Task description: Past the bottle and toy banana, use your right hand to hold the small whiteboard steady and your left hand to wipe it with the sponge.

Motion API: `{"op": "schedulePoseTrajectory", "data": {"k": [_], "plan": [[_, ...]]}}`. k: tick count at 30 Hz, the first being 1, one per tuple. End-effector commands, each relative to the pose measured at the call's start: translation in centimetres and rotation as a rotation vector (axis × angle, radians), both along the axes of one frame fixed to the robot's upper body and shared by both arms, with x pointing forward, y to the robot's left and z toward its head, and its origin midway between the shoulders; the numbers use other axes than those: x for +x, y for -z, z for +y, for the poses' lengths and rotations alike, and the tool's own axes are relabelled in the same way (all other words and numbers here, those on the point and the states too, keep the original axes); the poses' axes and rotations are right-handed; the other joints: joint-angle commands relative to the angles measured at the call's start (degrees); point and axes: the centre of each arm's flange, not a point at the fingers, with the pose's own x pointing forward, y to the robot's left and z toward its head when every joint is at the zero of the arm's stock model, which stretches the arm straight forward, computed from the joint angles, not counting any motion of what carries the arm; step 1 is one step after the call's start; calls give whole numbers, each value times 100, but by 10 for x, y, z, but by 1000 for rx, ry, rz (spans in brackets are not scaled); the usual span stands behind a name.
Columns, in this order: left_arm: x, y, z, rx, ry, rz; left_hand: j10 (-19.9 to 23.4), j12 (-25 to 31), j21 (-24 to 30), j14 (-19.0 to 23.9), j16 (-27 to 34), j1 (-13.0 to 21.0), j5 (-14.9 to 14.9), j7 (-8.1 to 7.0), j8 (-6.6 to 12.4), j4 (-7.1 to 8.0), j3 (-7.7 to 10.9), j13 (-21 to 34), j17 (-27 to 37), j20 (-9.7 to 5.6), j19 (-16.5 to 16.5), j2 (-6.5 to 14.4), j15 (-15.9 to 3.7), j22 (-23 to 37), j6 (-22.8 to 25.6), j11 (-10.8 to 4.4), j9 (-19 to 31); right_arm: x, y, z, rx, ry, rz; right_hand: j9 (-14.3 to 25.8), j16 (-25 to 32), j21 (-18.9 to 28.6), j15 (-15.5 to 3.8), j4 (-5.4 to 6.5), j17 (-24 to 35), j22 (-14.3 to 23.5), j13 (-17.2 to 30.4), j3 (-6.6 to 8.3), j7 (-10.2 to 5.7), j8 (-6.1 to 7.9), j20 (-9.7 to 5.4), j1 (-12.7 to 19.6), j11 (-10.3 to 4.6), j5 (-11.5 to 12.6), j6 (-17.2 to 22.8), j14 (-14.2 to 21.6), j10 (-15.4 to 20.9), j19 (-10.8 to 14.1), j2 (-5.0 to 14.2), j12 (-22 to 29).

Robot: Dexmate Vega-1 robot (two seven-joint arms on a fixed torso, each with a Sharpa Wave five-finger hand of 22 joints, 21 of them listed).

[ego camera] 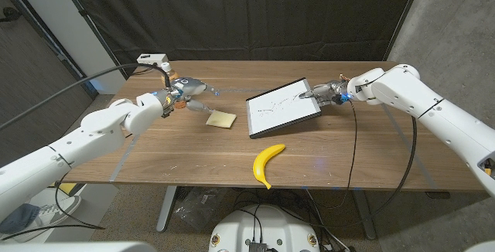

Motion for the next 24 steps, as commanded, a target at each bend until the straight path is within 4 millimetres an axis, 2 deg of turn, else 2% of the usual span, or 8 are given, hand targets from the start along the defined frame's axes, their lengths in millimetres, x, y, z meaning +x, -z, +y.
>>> {"op": "schedulePoseTrajectory", "data": {"k": [1, 10, 12, 24], "plan": [[11, -3, -13, 64, -9, 59, 87, 25, -11, 101, 37, 58, -34, 22, 13, 3, 12, 12, 25, -66, 49, -21, -476, 8, 72, -17, 25, -2, 2, 1, 6, 3, 3, 27, 22, 24, -26, 30, 15, -2, 9, 14, -28, -25, -184, 421, -21, 35, 23, 20, -11, -36, 415, -13], [19, 1, -22, 105, -20, 76, 75, 4, -21, 99, 18, 78, -43, 19, 2, 5, 15, 11, 25, -57, 38, -7, -468, 10, 76, -23, 26, -3, 2, 0, 13, 7, -6, 32, 14, 42, -24, 35, 23, -11, 12, 7, -24, -31, -184, 417, -26, 35, 32, 10, -13, -50, 419, -21], [23, 4, -23, 108, -14, 63, 111, 11, -22, 108, 14, 85, -48, -23, 9, 6, 15, 10, 24, -61, 41, -2, -480, 10, 106, -38, 26, -3, 2, 0, 11, 9, -6, 35, 14, 45, -24, 36, 25, -13, 11, 6, -25, -34, -184, 417, -27, 35, 28, 10, -15, -52, 419, -25], [33, 14, -26, 140, -12, 99, 316, 43, -17, 271, 31, 108, -74, -27, 55, 19, 6, 7, 23, -86, 91, 18, -530, 13, 318, -80, 24, 1, 2, 3, 6, 3, 8, 50, 9, 71, -20, 42, 37, -26, 18, -4, -28, -46, -183, 412, -14, 35, 22, 9, -28, -71, 422, -39]]}}
